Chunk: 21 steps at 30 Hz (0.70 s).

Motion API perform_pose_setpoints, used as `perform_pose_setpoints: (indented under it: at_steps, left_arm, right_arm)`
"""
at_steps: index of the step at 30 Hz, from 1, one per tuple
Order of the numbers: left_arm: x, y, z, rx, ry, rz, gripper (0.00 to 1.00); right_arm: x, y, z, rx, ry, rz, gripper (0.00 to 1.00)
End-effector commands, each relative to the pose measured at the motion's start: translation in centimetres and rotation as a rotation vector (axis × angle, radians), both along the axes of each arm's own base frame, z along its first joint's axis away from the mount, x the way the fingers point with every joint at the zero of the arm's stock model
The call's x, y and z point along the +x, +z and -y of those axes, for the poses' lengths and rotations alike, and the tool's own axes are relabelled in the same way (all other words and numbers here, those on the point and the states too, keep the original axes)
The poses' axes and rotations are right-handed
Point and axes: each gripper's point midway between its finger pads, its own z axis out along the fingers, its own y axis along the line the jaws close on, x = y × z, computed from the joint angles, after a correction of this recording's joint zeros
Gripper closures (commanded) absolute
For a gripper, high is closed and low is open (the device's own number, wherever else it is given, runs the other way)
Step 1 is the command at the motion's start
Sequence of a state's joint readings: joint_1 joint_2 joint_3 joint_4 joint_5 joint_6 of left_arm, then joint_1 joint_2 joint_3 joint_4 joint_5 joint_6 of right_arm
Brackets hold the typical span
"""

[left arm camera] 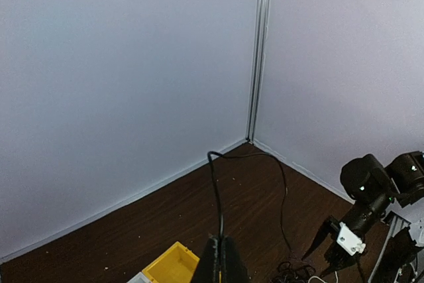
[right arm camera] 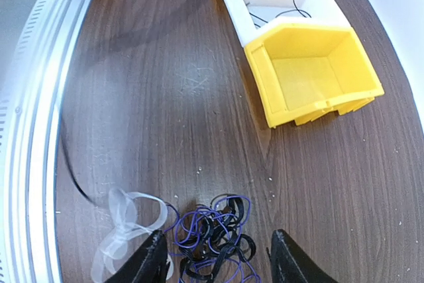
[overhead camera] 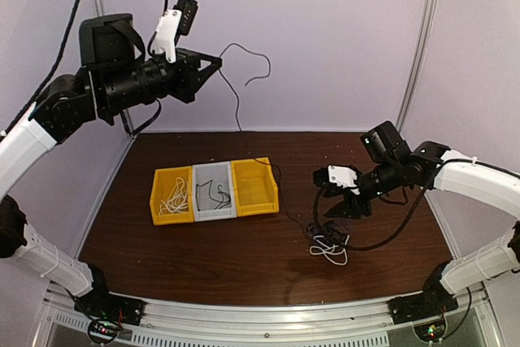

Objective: Untangle the cables

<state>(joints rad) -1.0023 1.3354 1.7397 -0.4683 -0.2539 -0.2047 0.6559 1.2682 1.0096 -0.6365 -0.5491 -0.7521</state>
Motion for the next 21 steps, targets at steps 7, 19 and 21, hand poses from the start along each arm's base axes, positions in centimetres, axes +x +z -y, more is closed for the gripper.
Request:
perform_pose_setpoints:
  at_steps: [7,19,21]
  left_arm:
    - [1.7,-9.6,1.8,-0.008,0.038,-0.132,1.00]
    - [1.7,-13.2,0.5,0.015,0.086,-0.179,1.00]
    - [1.7,-13.4,0.5,0.018,0.087,-0.178,1.00]
  right_arm:
    - [-2.8,-5.3,-0.5,-0.050,0.103,-0.135,0.47]
    - [-3.9,-8.5,1.8,-0.157,0.072,-0.104,0.44]
    - [-3.7,-8.6,1.7,-0.146,0.056,-0.085,0.45]
